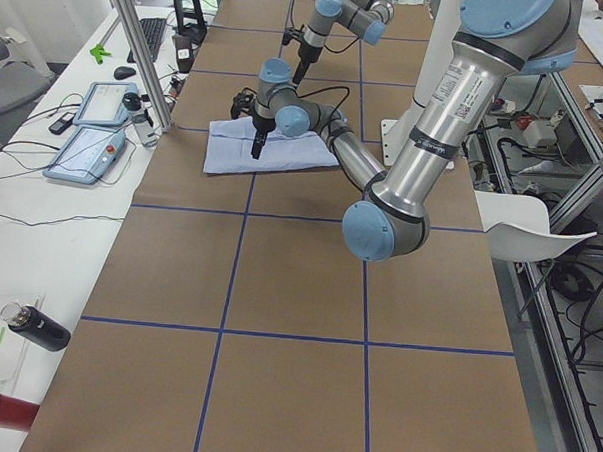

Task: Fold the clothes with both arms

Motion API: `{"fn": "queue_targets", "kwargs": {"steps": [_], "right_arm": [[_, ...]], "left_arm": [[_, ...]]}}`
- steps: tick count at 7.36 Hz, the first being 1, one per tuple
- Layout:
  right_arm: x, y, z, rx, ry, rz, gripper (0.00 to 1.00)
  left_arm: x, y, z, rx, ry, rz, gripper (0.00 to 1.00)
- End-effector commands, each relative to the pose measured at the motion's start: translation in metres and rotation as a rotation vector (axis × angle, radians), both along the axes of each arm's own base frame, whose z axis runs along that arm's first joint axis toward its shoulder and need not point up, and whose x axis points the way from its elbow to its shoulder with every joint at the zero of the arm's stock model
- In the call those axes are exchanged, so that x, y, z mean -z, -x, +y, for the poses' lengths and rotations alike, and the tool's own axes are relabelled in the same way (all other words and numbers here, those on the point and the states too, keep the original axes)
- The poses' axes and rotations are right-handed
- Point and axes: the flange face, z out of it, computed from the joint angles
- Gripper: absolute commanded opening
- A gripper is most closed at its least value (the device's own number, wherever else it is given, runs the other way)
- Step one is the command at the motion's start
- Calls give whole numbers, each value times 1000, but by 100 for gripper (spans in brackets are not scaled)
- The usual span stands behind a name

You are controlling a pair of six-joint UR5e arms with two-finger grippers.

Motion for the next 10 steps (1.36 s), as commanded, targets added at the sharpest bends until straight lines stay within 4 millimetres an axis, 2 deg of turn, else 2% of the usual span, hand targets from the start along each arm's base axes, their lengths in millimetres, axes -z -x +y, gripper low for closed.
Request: {"fn": "queue_targets", "kwargs": {"steps": [1,2,4,5,8,9,10], "right_arm": [[5,10,-9,58,-126,30,98],[10,42,-24,102,-123,87,100],[35,110,-59,174,-92,247,100],[56,129,-68,254,-85,384,100],[56,189,-63,380,-99,551,100],[42,202,-57,430,-124,613,100],[34,205,-50,494,-130,686,100]], "left_arm": [[-15,14,10,-63,-77,-37,100],[-22,21,12,-85,-106,-54,100],[-24,22,12,-103,-112,-54,100],[-24,22,12,-104,-112,-54,100],[-23,22,13,-103,-110,-51,100],[-25,22,14,-111,-103,-47,100],[-22,23,17,-110,-106,-42,100]]}}
